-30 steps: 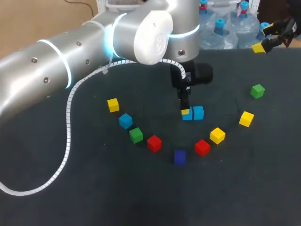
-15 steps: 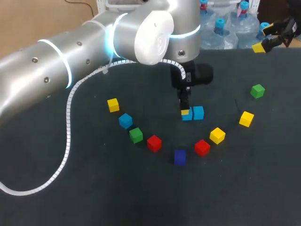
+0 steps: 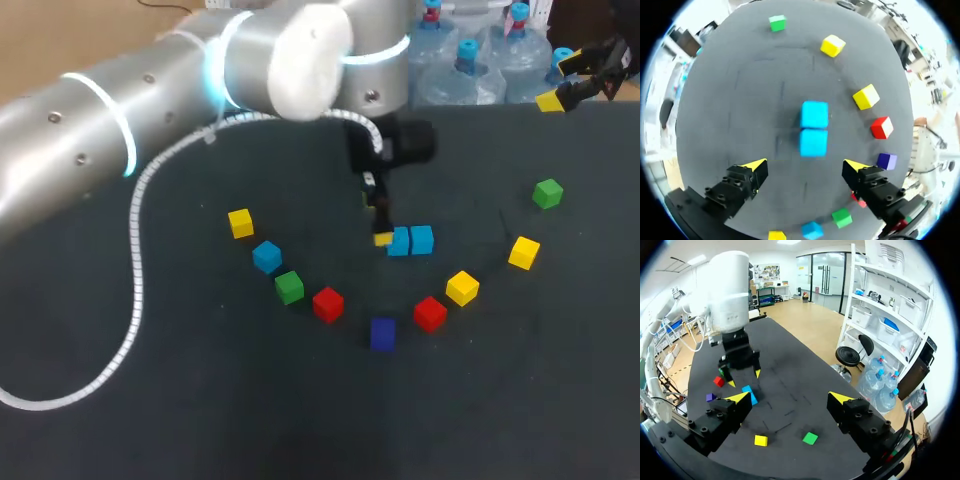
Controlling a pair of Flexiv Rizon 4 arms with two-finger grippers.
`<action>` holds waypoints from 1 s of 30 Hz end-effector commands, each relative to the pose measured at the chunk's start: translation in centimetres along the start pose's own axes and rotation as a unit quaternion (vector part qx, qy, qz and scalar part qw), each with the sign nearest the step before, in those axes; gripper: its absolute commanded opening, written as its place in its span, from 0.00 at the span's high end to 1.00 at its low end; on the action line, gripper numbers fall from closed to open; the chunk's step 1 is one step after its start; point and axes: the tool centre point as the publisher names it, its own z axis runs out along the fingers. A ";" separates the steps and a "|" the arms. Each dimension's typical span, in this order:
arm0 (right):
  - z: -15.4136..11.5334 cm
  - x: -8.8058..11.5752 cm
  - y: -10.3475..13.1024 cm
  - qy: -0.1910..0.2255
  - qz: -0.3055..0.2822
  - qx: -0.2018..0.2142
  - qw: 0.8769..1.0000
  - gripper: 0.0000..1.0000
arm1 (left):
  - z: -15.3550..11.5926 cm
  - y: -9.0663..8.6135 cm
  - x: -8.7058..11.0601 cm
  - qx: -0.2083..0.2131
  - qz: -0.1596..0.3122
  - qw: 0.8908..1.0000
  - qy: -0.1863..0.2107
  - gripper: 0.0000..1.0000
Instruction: Place the blue cubes, place green cubes on the blue cubes, place the yellow cubes on the green cubes, then place the red cubes on the yellow cubes, and place purple cube on the red cubes.
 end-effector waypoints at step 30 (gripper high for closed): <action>0.0 0.0 0.0 0.000 0.000 0.001 1.000 0.00 | -5.0 -5.4 15.7 -0.079 -0.314 0.938 -0.124 0.00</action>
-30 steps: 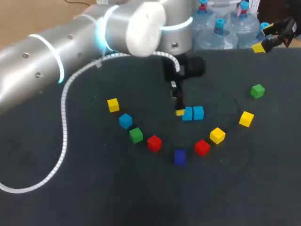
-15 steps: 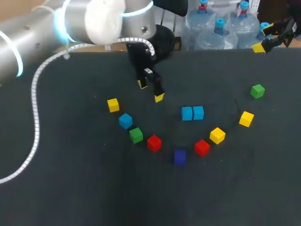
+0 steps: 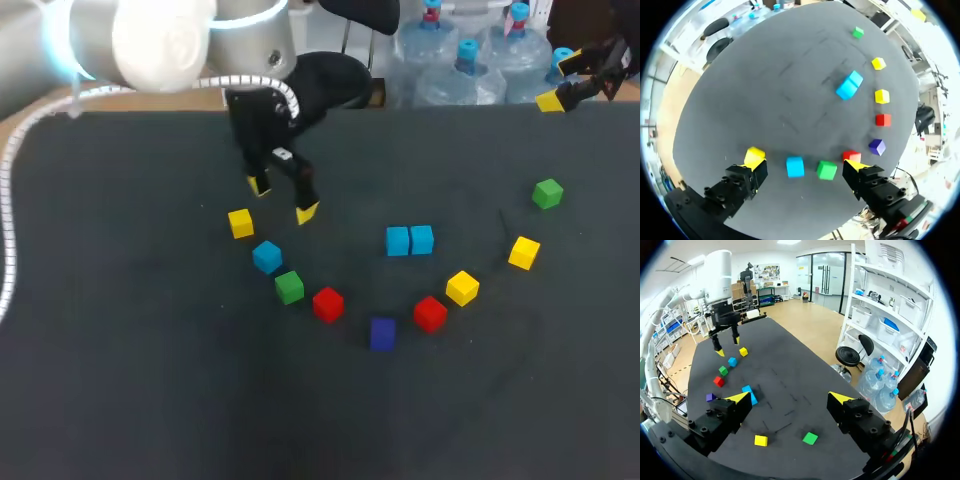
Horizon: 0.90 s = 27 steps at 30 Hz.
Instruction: Place the blue cubes, place green cubes on the blue cubes, place the yellow cubes on the green cubes, then place the red cubes on the yellow cubes, and place purple cube on the red cubes.
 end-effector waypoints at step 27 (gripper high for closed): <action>0.0 0.0 0.0 0.000 0.000 0.001 1.000 0.00 | 4.8 1.0 3.1 -0.037 -0.022 0.987 -0.155 0.00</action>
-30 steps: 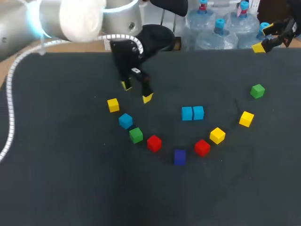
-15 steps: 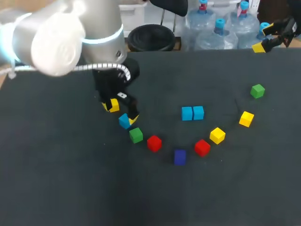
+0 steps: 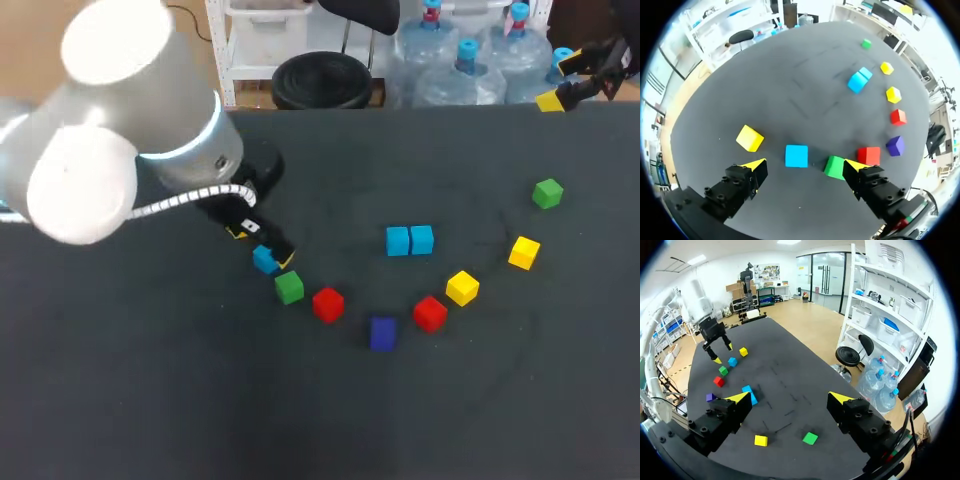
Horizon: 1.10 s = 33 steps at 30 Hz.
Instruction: Place the blue cubes, place green cubes on the blue cubes, place the yellow cubes on the green cubes, then place the red cubes on the yellow cubes, and place purple cube on the red cubes.
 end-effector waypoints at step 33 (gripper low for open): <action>0.0 0.0 0.0 0.000 0.000 0.001 1.000 0.00 | 3.5 2.1 -1.1 0.048 0.020 0.993 0.106 0.08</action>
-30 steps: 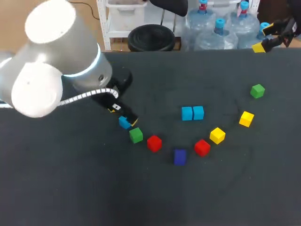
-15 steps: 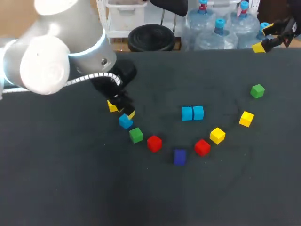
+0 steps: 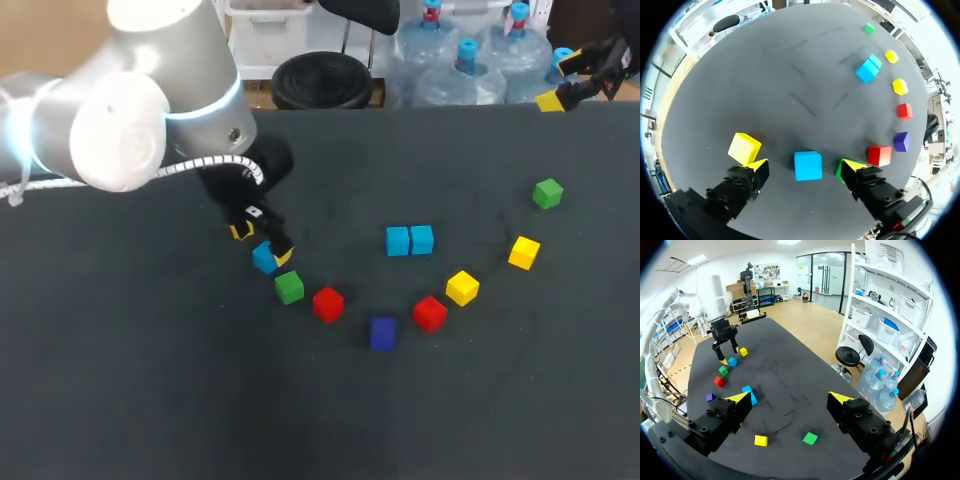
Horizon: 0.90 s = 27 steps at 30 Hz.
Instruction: Place the blue cubes, place green cubes on the blue cubes, place the yellow cubes on the green cubes, then place the red cubes on the yellow cubes, and place purple cube on the red cubes.
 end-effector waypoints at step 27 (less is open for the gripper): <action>0.0 0.0 0.0 0.000 0.000 0.001 1.000 0.00 | 0.0 0.4 -1.9 -0.001 0.048 0.998 0.030 1.00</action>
